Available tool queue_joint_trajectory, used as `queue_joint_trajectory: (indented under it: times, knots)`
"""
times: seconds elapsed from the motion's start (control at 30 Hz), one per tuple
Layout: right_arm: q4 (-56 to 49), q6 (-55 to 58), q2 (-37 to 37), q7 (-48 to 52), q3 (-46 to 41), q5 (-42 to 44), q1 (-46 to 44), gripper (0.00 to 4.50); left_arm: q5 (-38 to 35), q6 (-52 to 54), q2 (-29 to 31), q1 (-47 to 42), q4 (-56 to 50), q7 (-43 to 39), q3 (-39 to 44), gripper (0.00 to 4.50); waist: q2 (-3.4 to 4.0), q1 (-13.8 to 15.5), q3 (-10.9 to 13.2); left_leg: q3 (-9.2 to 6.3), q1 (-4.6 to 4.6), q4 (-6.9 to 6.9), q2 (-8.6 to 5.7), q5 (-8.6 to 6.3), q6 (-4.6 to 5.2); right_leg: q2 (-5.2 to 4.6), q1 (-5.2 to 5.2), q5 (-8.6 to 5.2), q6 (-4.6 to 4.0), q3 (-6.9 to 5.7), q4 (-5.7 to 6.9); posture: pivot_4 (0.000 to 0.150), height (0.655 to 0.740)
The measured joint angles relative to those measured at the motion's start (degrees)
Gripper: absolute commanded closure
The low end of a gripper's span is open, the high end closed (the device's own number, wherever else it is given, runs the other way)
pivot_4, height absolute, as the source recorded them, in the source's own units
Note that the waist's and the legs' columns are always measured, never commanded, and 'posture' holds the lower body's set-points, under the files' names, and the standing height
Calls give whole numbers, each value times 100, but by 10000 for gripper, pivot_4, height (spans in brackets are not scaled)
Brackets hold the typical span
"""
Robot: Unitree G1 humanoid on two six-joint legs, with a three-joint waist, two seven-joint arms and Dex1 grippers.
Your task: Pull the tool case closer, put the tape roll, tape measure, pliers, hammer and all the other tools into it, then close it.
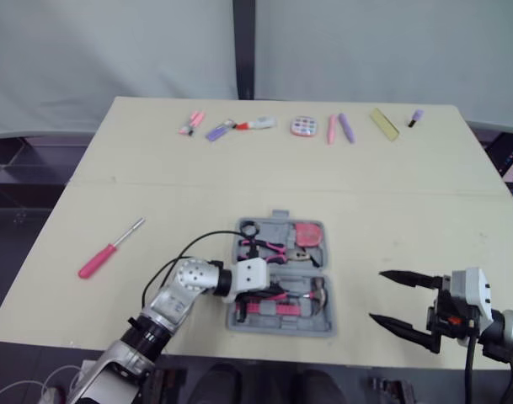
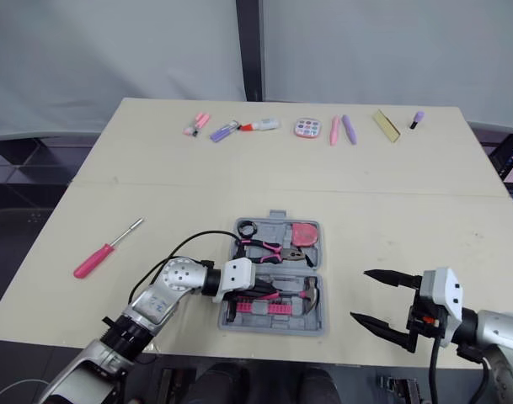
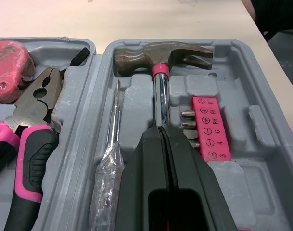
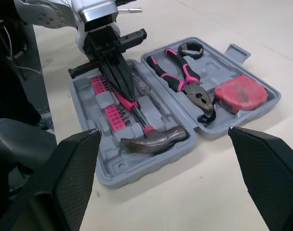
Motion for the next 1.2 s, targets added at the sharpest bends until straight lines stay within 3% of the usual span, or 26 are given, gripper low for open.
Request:
queue_joint_trajectory:
  times: [0.23, 0.73, 0.93, 1.1, 1.2]
  knots:
    - [-1, -3, 0, 0, 2, -22, -10, 0, 104, 0, -1, -5, 23, 86, -117, 44772, -7, 6, -23, -9, 86, -49, 1, -3, 3, 2, 112, 0, 1, 1, -85, 1500, 7400]
    - [-1, 2, 1, -3, 2, -25, -16, 0, 100, -54, -63, 33, 195, 139, -73, 44772, 4, -5, -69, -11, 98, -63, 8, -3, 2, 4, 141, 3, 6, 1, -137, 1500, 7400]
    - [-1, 14, 61, -128, 53, -72, -156, 0, -543, 849, 129, 492, -452, 130, 601, 44772, -2, -59, -39, 13, 70, -71, 39, 0, -8, 26, 92, 3, 6, 5, -128, 1500, 7400]
    - [-11, 79, 158, -335, 259, -157, -275, 0, -1427, 1889, 557, 833, -1714, 216, 1709, 44772, 11, -31, 16, 10, 62, -70, 34, 1, -11, 14, 83, 3, 6, 13, -125, 1500, 7400]
    - [-2, 43, 195, -335, 346, -213, -285, 0, -1537, 1972, 773, 1354, -2391, 567, 2358, 44772, 9, -22, 27, 4, 60, -77, 28, -1, -8, 7, 83, 3, 6, 22, -132, 1500, 7400]
